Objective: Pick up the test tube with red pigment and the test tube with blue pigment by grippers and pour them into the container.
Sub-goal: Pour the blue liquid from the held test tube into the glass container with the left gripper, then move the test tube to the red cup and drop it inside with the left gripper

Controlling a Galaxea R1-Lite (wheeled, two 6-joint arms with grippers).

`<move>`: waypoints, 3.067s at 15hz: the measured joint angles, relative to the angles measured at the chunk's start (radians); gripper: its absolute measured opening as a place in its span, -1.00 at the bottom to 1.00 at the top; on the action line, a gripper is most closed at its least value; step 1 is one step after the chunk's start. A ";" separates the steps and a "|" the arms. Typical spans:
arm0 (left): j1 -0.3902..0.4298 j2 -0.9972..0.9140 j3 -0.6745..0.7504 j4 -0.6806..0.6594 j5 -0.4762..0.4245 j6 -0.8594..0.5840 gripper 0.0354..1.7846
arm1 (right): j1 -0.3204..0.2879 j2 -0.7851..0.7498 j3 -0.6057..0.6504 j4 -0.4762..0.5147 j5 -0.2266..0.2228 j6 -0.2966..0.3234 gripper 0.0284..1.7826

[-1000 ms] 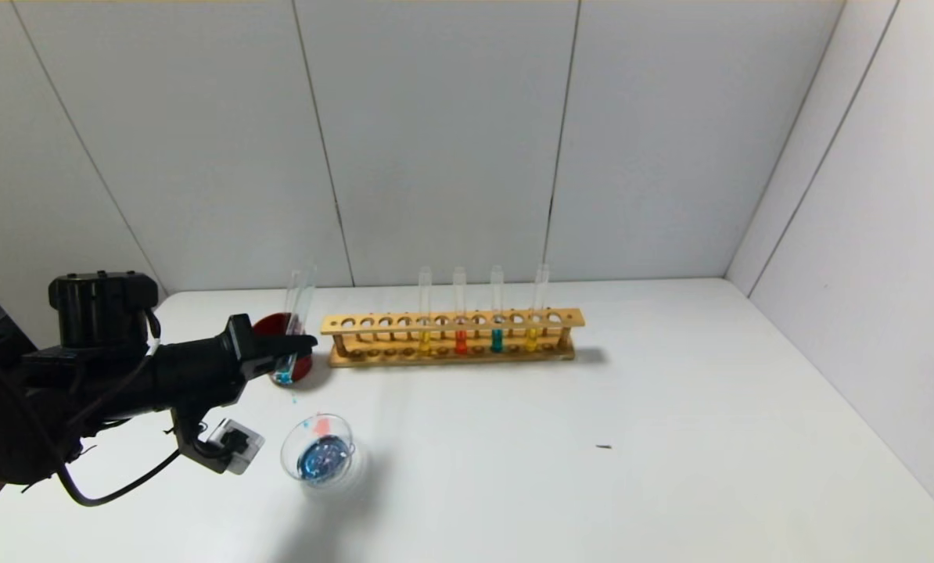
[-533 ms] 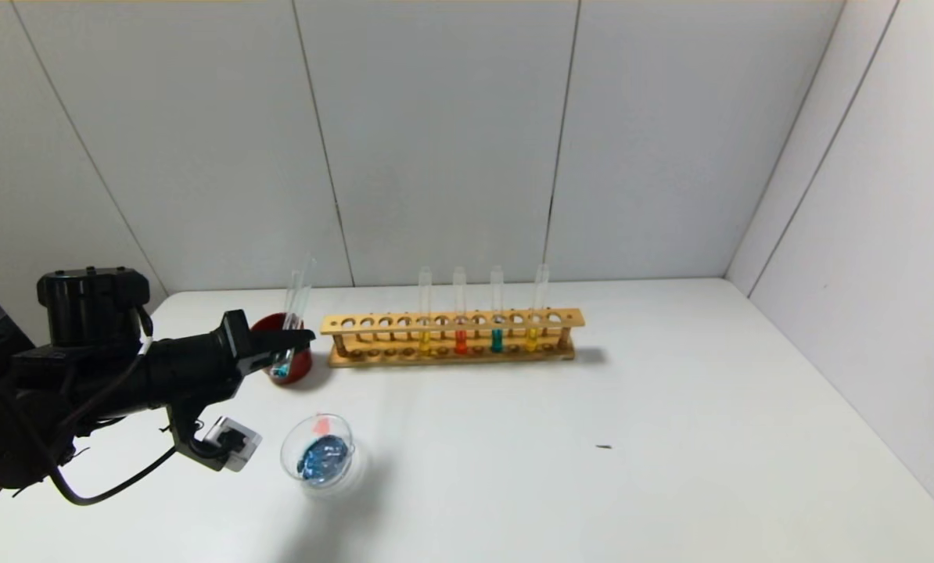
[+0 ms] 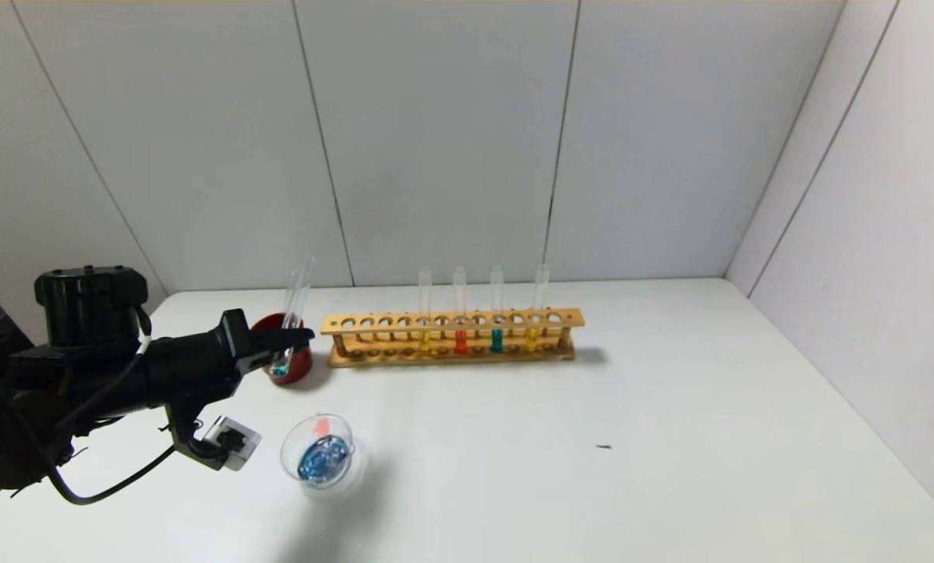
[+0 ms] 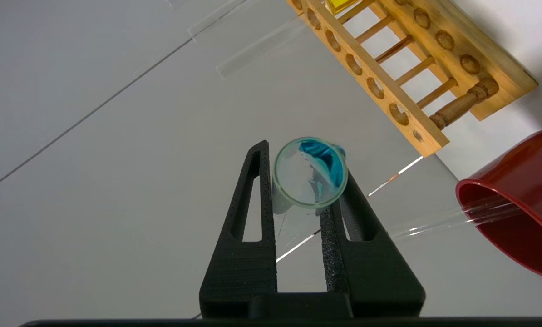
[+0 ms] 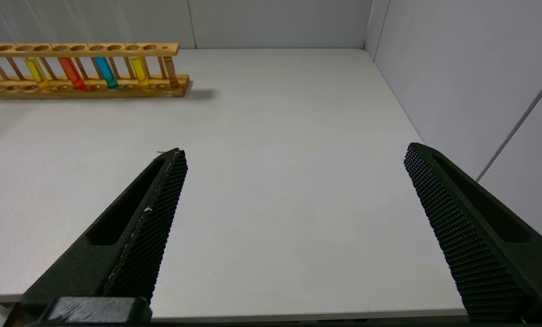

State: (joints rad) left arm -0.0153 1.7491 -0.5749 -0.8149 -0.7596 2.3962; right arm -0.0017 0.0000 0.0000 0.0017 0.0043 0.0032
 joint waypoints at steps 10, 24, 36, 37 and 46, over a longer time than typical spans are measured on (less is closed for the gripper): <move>0.000 -0.022 0.019 -0.034 0.004 0.006 -0.67 | 0.000 0.000 0.000 0.000 0.000 0.000 0.96; 0.078 -0.193 -0.006 0.031 0.209 -0.770 -0.67 | 0.000 0.000 0.000 0.000 0.000 0.000 0.96; 0.156 -0.027 -0.174 -0.045 0.291 -1.973 -0.67 | 0.000 0.000 0.000 0.000 0.000 0.000 0.96; 0.163 0.014 -0.171 -0.101 0.290 -1.984 -0.67 | 0.000 0.000 0.000 0.000 0.000 0.000 0.96; 0.159 0.225 -0.151 -0.412 0.274 -2.037 -0.67 | 0.000 0.000 0.000 0.000 0.000 0.000 0.96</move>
State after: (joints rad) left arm 0.1432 1.9743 -0.7264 -1.2268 -0.4857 0.3594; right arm -0.0017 0.0000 0.0000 0.0017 0.0038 0.0028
